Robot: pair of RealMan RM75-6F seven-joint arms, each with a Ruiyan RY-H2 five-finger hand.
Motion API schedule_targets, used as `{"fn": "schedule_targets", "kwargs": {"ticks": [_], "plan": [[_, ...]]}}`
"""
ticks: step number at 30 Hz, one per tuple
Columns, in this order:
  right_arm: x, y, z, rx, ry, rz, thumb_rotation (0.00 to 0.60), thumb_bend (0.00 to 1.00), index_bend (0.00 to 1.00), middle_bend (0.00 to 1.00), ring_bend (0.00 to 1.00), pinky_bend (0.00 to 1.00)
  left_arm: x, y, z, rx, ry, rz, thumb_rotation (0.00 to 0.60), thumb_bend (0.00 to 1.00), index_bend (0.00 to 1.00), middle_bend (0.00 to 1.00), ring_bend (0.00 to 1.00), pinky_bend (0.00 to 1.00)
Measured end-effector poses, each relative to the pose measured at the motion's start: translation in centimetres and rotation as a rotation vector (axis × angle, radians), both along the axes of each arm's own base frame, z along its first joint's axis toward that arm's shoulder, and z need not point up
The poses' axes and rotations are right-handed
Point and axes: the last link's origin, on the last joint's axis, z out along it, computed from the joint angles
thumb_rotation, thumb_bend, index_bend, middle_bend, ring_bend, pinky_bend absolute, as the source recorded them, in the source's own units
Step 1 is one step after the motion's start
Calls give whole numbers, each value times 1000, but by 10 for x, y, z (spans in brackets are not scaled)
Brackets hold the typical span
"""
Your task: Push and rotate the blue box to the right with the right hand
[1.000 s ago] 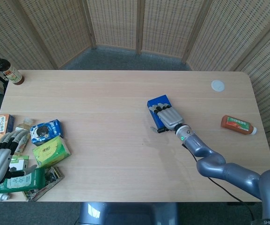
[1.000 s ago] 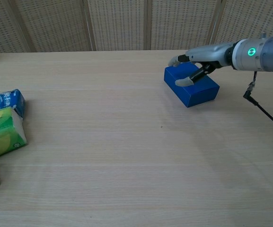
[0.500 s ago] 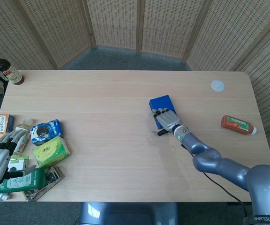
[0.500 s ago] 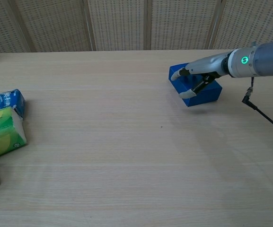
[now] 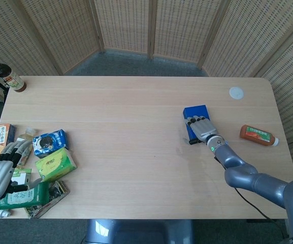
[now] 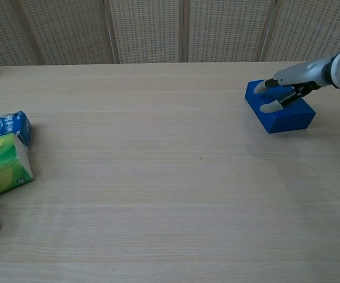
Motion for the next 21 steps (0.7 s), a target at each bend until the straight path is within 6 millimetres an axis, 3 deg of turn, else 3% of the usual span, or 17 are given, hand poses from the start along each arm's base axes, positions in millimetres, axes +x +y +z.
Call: {"fn": "schedule_targets", "kwargs": {"ticks": [5, 8, 11, 21], "plan": [[0, 6, 14, -42, -18, -21, 106, 343, 0, 4, 0, 0, 1, 2, -2, -5, -8, -8, 471, 227, 8, 0, 0, 0], [3, 5, 22, -91, -20, -9, 37, 257, 0, 0, 0, 0, 1, 3, -3, -7, -11, -12, 473, 227, 8, 0, 0, 0], [8, 3, 24, -135, -14, 1, 18, 201, 0, 0, 0, 0, 0, 1, -2, -4, -12, -9, 470, 227, 8, 0, 0, 0], [23, 4, -12, -68, -23, 21, 19, 221, 0, 0, 0, 0, -6, -6, 4, 9, -14, 12, 469, 227, 7, 0, 0, 0]]}}
